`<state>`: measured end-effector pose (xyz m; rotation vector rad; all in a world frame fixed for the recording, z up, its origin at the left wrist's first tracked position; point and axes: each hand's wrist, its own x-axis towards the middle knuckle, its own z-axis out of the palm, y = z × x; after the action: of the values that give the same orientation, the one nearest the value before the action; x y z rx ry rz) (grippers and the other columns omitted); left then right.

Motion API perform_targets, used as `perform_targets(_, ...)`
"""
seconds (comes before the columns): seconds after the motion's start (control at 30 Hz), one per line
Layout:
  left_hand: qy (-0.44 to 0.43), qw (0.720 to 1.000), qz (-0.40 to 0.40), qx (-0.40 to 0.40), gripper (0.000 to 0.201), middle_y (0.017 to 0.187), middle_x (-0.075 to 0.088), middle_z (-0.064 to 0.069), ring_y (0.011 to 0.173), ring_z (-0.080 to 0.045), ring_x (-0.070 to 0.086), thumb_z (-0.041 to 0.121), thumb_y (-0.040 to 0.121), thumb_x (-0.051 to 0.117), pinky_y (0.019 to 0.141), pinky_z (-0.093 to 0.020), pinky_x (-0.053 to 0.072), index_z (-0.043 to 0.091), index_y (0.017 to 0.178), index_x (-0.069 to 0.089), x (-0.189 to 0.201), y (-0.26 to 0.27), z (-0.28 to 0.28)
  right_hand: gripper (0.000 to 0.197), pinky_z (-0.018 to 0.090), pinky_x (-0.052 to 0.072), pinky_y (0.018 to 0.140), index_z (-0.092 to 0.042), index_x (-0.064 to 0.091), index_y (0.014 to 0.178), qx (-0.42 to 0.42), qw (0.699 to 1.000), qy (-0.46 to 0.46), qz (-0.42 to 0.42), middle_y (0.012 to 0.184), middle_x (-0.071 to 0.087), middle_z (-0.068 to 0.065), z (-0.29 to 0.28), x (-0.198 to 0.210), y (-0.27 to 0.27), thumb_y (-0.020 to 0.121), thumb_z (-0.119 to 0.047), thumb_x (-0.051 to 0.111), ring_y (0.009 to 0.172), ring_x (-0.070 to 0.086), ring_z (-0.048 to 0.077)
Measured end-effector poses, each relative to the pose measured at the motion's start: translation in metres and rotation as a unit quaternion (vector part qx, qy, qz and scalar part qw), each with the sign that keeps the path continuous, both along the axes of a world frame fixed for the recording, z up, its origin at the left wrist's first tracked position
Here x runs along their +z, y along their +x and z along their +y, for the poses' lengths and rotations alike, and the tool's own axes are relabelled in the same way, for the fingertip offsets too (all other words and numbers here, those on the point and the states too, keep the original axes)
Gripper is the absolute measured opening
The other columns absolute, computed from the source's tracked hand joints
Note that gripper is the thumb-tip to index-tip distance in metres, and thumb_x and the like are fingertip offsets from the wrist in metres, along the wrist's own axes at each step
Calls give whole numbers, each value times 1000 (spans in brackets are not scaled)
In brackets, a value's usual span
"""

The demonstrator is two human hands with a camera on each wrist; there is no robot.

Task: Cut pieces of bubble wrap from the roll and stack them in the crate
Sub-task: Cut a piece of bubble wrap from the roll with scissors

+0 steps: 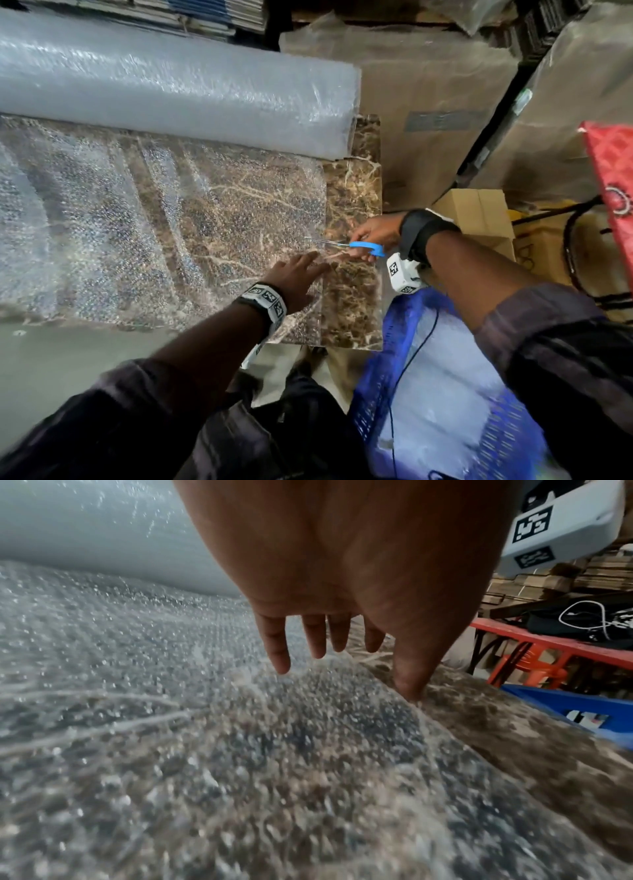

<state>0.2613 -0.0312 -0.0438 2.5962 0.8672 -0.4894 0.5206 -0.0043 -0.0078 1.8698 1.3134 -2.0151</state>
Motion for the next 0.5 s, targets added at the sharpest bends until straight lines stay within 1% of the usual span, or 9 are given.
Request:
perform_targets(0.03, 11, 1000, 1, -2, 85, 161, 11, -4, 143, -30, 24, 44, 86, 63, 104, -51, 40, 40, 152, 10, -1, 0, -2, 66, 29, 52, 64, -13, 72, 85, 2, 1000, -10, -1, 74, 64, 8, 0, -3, 6, 39, -55, 94, 60, 61, 14)
perform_targets(0.1, 26, 1000, 6, -5, 92, 161, 10, -4, 142, -30, 24, 43, 83, 68, 106, -50, 40, 42, 152, 7, -2, -1, -6, 44, 32, 52, 67, -10, 69, 88, 11, 1000, -26, -3, 77, 62, 12, 1, -3, 13, 61, -40, 87, 62, 61, 15)
perform_targets(0.17, 29, 1000, 9, 0, 97, 162, 8, -5, 143, -30, 24, 39, 80, 73, 107, -50, 38, 39, 152, 7, -1, 0, -8, 20, 28, 54, 62, -9, 67, 89, 9, 999, -31, -1, 78, 62, 12, 2, -2, 19, 79, -23, 77, 61, 62, 13)
perform_targets(0.3, 45, 999, 10, 9, 96, 162, 8, -6, 143, -29, 23, 28, 79, 75, 107, -48, 37, 33, 153, 13, -1, 2, -12, 11, 21, 54, 55, -8, 66, 94, 37, 999, -39, -10, 82, 64, 11, 4, 3, 25, 89, -18, 69, 67, 62, 14)
perform_targets(0.33, 48, 999, 8, 12, 96, 162, 8, -6, 143, -29, 23, 28, 79, 75, 108, -48, 37, 32, 153, 14, -2, 1, -13, 15, 21, 55, 55, -8, 66, 95, 39, 998, -44, -14, 84, 64, 12, 5, 6, 26, 88, -22, 70, 69, 61, 15)
perform_targets(0.37, 50, 999, 7, 14, 95, 162, 9, -6, 143, -29, 23, 28, 79, 75, 107, -48, 37, 31, 152, 15, -3, 0, -15, 28, 21, 56, 56, -8, 66, 96, 38, 998, -51, -15, 86, 64, 13, 5, 8, 28, 82, -31, 76, 71, 61, 16)
perform_targets(0.43, 56, 998, 3, 16, 93, 162, 10, -7, 143, -29, 24, 25, 79, 74, 106, -48, 37, 30, 152, 16, -5, -1, -17, 75, 24, 58, 61, -8, 66, 99, 53, 997, -53, -21, 86, 66, 13, 6, 8, 33, 49, -58, 90, 76, 62, 20)
perform_targets(0.47, 57, 998, 2, 18, 93, 162, 10, -7, 143, -29, 24, 24, 79, 74, 106, -48, 38, 30, 152, 17, -6, -1, -18, 97, 26, 59, 63, -6, 65, 102, 65, 996, -49, -23, 87, 66, 12, 7, 6, 35, 31, -66, 91, 79, 62, 23)
perform_targets(0.5, 56, 998, 1, 19, 93, 162, 10, -7, 144, -28, 23, 24, 79, 74, 107, -48, 38, 29, 152, 17, -5, -1, -19, 110, 27, 58, 65, -5, 63, 105, 72, 996, -46, -22, 88, 66, 12, 7, 5, 37, 20, -69, 90, 83, 62, 25)
